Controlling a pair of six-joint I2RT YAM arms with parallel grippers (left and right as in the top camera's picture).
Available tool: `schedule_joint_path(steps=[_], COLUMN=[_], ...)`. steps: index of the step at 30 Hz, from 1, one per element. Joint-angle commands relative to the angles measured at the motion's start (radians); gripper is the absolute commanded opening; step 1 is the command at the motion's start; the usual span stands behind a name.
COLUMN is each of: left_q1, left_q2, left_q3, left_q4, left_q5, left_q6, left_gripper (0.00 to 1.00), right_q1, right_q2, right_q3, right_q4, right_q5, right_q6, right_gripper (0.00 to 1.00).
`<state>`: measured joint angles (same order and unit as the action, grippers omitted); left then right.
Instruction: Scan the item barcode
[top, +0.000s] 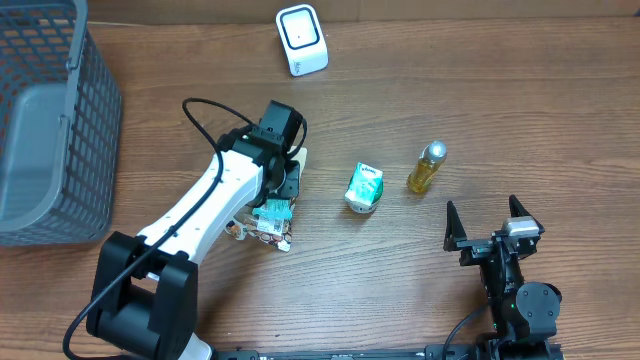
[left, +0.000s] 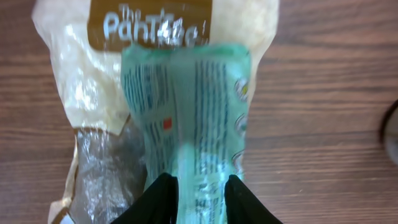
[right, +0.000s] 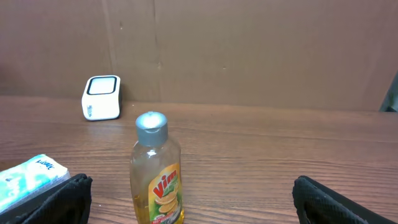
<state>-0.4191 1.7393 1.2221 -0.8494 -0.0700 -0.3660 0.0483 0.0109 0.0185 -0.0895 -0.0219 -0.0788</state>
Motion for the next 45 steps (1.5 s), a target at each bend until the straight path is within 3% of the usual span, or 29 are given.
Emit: schedule_joint_path(steps=[1,11,22,26,32,34,38,42,45], left_q1=[0.000,0.000,0.000,0.000,0.001,0.001,0.001,0.001,0.001], left_q2=[0.002,0.002,0.000,-0.003,-0.007,-0.007,-0.006,-0.006,-0.006], left_q3=[-0.035,-0.135,-0.171,-0.102,0.104,0.129,0.121,0.098,0.074], left_q4=[-0.002,0.044,0.071,0.053,-0.080,-0.101,-0.127,-0.142,-0.141], left_q5=[0.015,-0.051,-0.009,0.076,0.063,0.063,0.035,-0.016,-0.049], left_q6=[0.003,0.003,0.004,0.003,0.016,0.015,0.014,-0.007,-0.087], left_gripper=[0.30,0.37,0.59,0.65,0.72,0.69,0.50,0.48,0.44], right_q1=[0.008,0.008,0.008,0.008,0.008,0.008,0.008,0.008,0.008], right_q2=[-0.008,-0.008,-0.008,-0.008,-0.008,-0.008,-0.008,-0.008,-0.008], right_q3=[-0.011,-0.011,-0.011,-0.011,-0.011,-0.011,-0.011,-0.011,-0.011], right_q4=[0.006,0.006,0.006,0.006,0.006,0.006,0.006,0.006,0.006], right_q5=[0.001,0.001,0.001,0.001,0.001,0.001,0.001,0.001,0.001], right_q6=[-0.001,-0.001,-0.001,-0.001,-0.001,-0.001,-0.001,-0.001,-0.001], right_gripper=[1.00,1.00,1.00,1.00,1.00,1.00,1.00,1.00,1.00])
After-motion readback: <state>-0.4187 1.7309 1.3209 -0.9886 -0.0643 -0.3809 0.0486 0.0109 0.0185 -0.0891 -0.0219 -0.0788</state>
